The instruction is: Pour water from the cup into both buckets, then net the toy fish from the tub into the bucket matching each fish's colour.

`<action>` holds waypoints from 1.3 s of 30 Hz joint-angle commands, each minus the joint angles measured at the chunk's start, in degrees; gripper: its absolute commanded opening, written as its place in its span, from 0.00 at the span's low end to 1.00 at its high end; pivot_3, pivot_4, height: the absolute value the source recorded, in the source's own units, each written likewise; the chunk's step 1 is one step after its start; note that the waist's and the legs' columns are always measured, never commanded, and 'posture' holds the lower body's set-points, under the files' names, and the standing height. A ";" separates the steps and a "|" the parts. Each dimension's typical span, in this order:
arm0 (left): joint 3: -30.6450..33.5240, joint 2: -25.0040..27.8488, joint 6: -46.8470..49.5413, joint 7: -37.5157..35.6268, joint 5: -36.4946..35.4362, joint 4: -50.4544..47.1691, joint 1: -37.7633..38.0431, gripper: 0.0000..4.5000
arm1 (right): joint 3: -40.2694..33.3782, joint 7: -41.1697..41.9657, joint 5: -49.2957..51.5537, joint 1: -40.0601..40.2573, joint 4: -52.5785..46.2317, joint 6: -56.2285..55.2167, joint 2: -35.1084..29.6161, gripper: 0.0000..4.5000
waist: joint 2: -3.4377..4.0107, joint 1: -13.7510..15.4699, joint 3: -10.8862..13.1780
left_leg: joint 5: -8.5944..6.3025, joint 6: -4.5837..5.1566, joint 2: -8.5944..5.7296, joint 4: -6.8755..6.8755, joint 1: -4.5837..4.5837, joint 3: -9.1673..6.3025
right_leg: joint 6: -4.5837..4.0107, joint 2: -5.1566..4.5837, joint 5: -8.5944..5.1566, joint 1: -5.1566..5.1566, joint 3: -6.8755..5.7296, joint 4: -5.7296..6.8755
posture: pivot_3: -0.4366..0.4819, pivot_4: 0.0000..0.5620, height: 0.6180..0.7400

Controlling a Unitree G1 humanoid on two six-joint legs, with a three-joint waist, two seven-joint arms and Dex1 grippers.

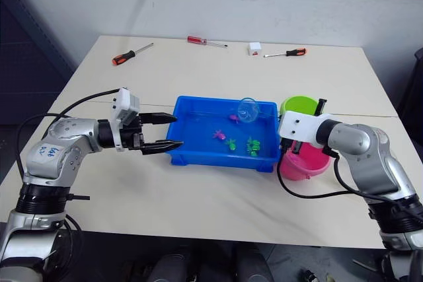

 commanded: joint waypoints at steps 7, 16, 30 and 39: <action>0.07 -0.13 -2.25 -0.48 -0.37 -0.11 -1.51 0.99 | -8.17 7.68 23.81 1.25 -11.93 39.52 0.06 0.00 | 0.00 -0.04 0.00 | -0.02 0.03 0.00 -0.01 0.00 -0.01 | 0.00 -0.02 0.00 0.01 0.01 -0.03 | 0.48 0.27 1.00; 0.35 -0.60 -2.39 0.56 -0.71 -1.70 -0.35 0.99 | -8.73 0.83 31.92 -9.57 -1.57 60.38 8.17 0.00 | 0.00 -0.12 0.00 | -0.02 0.03 0.00 -0.14 0.00 0.00 | 0.00 -0.03 0.00 -0.06 0.01 -0.12 | 0.48 0.27 1.00; 2.14 0.55 -1.23 3.03 -1.98 -5.42 3.01 0.99 | -10.51 -10.45 31.26 -17.71 11.17 60.34 16.72 0.00 | 0.00 -0.13 0.00 | 0.01 -0.01 0.00 0.23 -1.02 0.02 | -0.01 -0.03 0.00 -1.04 0.01 0.39 | 0.48 0.27 1.00; 2.06 0.35 -1.34 3.31 -2.09 -4.71 2.15 0.99 | -9.03 -8.89 31.94 -16.11 5.20 53.92 15.00 0.00 | 0.00 -0.17 0.00 | 0.00 0.00 0.00 0.23 -1.02 0.02 | 0.00 -0.02 0.00 -1.04 0.02 0.44 | 0.48 0.27 1.00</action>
